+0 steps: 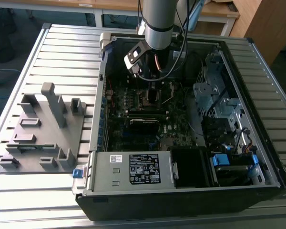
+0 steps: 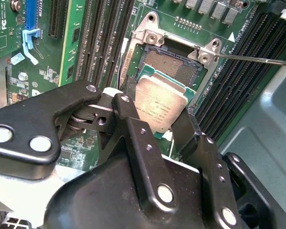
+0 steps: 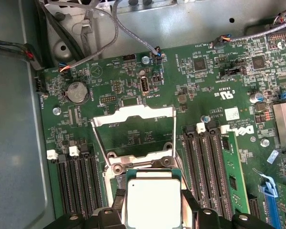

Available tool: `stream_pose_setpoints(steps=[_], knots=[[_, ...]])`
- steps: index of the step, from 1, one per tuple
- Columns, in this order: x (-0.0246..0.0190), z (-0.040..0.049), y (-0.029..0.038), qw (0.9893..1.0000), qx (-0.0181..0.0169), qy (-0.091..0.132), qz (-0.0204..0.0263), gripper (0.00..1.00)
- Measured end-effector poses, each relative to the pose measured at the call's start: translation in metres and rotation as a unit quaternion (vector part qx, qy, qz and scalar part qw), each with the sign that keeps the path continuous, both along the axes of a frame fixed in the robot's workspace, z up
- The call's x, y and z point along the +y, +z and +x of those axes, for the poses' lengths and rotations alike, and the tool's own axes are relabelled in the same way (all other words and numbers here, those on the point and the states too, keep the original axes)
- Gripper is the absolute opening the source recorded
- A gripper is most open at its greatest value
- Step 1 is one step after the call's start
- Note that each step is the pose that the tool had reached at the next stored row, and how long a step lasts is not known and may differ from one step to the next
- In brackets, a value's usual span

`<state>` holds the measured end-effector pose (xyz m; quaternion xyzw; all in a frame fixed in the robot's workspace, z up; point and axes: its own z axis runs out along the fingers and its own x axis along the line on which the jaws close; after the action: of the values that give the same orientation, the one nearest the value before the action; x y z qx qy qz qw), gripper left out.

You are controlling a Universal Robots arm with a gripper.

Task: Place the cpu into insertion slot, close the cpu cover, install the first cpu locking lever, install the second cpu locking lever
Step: 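Place the cpu into insertion slot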

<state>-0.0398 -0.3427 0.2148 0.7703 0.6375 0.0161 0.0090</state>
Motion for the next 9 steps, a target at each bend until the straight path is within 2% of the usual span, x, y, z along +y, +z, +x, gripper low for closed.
stream_pose_setpoints(steps=[9], knots=[[0.0,0.0,0.0,1.0,0.0,-0.006,0.0,0.54]])
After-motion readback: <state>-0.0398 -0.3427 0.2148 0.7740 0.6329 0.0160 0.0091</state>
